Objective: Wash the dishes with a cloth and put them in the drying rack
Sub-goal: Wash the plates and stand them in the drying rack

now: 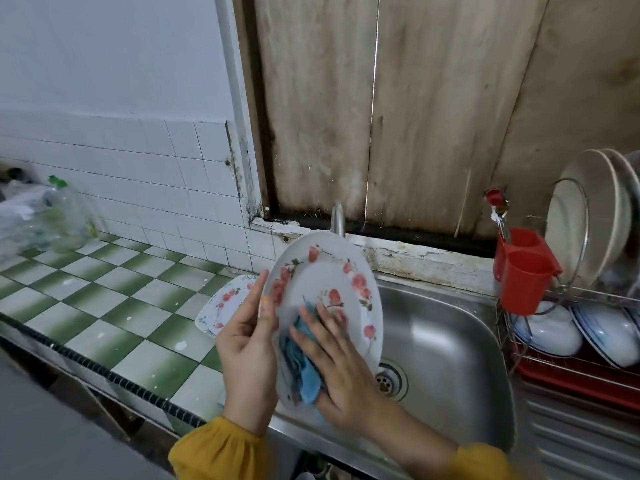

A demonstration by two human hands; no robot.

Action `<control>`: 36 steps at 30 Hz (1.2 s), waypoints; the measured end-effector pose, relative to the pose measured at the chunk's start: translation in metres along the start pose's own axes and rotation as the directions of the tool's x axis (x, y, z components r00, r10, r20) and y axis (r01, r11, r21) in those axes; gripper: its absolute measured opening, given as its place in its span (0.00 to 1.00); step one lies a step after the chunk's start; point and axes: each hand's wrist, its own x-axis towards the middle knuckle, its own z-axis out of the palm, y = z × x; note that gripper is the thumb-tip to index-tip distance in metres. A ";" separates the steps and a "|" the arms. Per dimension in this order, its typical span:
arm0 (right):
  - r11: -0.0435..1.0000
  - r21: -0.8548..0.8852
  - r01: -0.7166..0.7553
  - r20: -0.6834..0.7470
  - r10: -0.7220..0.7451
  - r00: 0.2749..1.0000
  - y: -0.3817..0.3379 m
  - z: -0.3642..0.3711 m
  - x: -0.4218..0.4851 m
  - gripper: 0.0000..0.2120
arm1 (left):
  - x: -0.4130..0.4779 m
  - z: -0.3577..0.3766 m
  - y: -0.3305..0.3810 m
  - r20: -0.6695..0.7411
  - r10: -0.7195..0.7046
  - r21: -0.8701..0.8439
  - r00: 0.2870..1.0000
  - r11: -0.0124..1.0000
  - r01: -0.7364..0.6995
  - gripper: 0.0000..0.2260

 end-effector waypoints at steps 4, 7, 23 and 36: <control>0.944 -0.070 -0.323 -0.097 0.315 0.944 0.053 -0.002 -0.018 0.30 | -0.005 -0.005 0.005 0.030 0.012 0.006 0.999 1.000 -0.013 0.17; 0.816 0.004 -0.578 -0.283 0.555 0.782 0.072 -0.020 0.019 0.32 | -0.012 0.001 0.002 0.101 0.035 0.054 0.994 0.998 -0.041 0.16; 0.969 0.133 -0.207 -0.256 0.235 0.938 -0.024 -0.014 0.068 0.26 | -0.005 0.007 -0.005 0.127 0.063 0.068 0.990 0.995 -0.072 0.15; 0.788 -0.006 -0.616 -0.407 0.560 0.721 0.064 -0.036 0.069 0.31 | -0.001 -0.007 0.003 0.179 0.065 0.058 0.982 0.995 -0.076 0.26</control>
